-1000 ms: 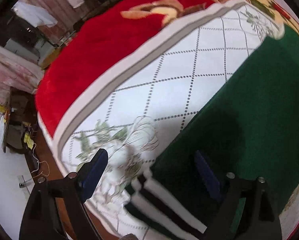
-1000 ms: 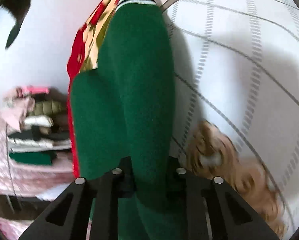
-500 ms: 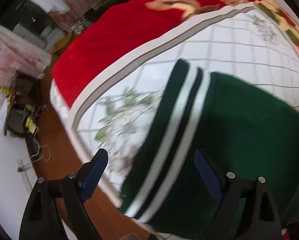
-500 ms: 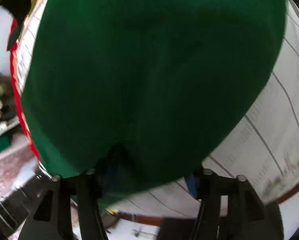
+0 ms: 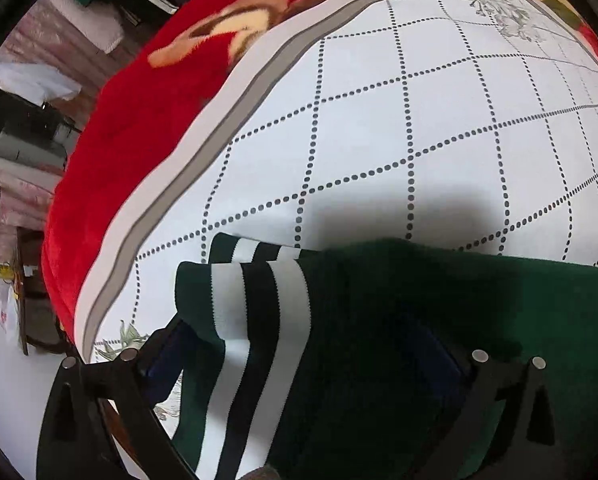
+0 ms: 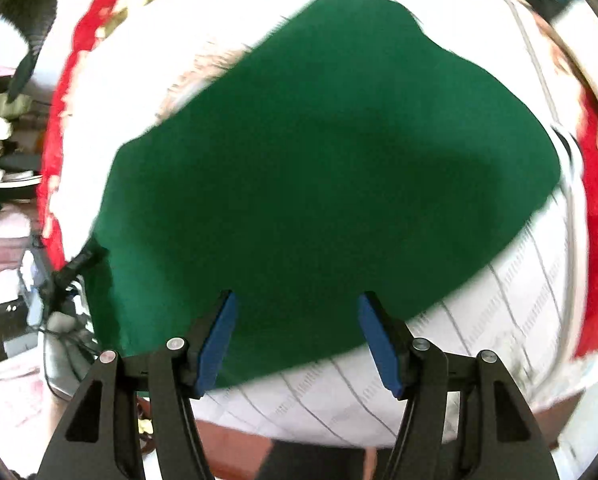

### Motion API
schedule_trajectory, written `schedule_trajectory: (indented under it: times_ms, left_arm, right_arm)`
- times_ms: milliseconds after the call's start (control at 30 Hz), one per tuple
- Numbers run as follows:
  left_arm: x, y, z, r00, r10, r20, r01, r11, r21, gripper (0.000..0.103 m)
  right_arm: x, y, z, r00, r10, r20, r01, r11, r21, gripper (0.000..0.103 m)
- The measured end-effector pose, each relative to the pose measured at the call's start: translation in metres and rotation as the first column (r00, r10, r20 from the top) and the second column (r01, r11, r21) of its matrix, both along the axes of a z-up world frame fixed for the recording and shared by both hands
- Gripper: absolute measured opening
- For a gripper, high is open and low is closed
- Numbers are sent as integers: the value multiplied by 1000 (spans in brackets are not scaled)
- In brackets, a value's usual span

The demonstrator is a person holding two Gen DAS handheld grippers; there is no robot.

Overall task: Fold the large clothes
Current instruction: 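Fold the hem up toward the collar with both tools and release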

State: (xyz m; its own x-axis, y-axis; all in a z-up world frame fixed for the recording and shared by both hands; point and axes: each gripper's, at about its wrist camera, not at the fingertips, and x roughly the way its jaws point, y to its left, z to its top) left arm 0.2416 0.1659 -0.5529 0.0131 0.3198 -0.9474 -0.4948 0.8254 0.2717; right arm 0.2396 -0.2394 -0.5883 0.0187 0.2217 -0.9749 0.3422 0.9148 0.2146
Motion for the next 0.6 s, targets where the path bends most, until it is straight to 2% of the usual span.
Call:
schedule_trajectory:
  times_ms: [100,133,233,300,333,433,533,600]
  left_arm:
    - [-8,-4,18,1000,8,25,-9,999,31,103]
    - [-12,-7,27,999,10,39,-12,999,43,103]
    - [-21,-21,53,996,18,90,-24,998,66,103]
    - [-24,-30,63,994,17,109,-25,997,73,103]
    - [-25,-35,65,993,17,117,-25,997,72,103]
    - [-21,-45,55,994,24,111,-28,999,37,103]
    - [-8,-65,58,990,26,136,-21,999,-39,103]
    - [-1,-87,68,986,0,165,9,998,-56,103]
  right_arm:
    - [23,13,2,999,-3,54,2,1000,14,65]
    - [37,0,2,998,-6,68,5,1000,14,65]
    - [82,5,-16,996,13,84,-12,1000,-22,65]
    - [109,11,-39,996,32,89,-27,998,-48,51]
    - [125,13,-56,997,49,64,-44,997,-71,45]
    - [162,17,-103,991,130,19,-125,978,-168,46]
    - [186,23,-104,988,135,-72,-146,975,-170,49]
    - [192,21,-90,988,122,-93,-133,985,-113,49]
